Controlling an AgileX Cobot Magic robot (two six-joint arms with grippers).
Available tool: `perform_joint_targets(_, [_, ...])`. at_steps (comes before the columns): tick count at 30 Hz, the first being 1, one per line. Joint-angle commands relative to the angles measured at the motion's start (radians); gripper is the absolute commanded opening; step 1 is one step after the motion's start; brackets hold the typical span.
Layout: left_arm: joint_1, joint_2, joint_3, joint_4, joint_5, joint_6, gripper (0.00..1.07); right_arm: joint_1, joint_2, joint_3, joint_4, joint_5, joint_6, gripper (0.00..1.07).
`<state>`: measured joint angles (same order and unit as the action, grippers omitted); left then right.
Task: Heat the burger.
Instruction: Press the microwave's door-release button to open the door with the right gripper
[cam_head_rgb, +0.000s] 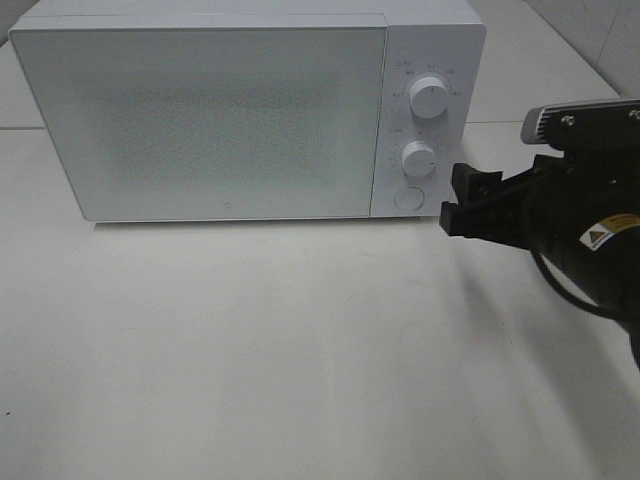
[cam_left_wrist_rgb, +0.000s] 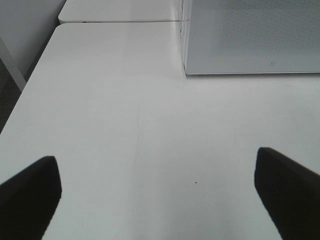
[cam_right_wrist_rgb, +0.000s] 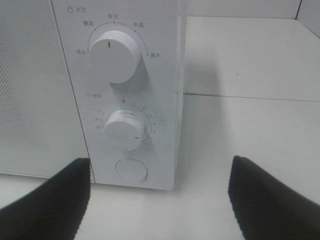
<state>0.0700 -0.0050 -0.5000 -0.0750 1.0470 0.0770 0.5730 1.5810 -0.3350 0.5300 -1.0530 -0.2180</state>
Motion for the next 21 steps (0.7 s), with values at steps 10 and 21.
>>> perform_joint_targets(10, [0.001, -0.02, 0.003, -0.002, -0.009, -0.008, 1.0, 0.179, 0.109, -0.028, 0.166, -0.09, -0.014, 0.74])
perform_joint_targets(21, [0.001, -0.02, 0.003, -0.002, -0.009, -0.008, 1.0, 0.199, 0.129, -0.033, 0.168, -0.068, 0.103, 0.74])
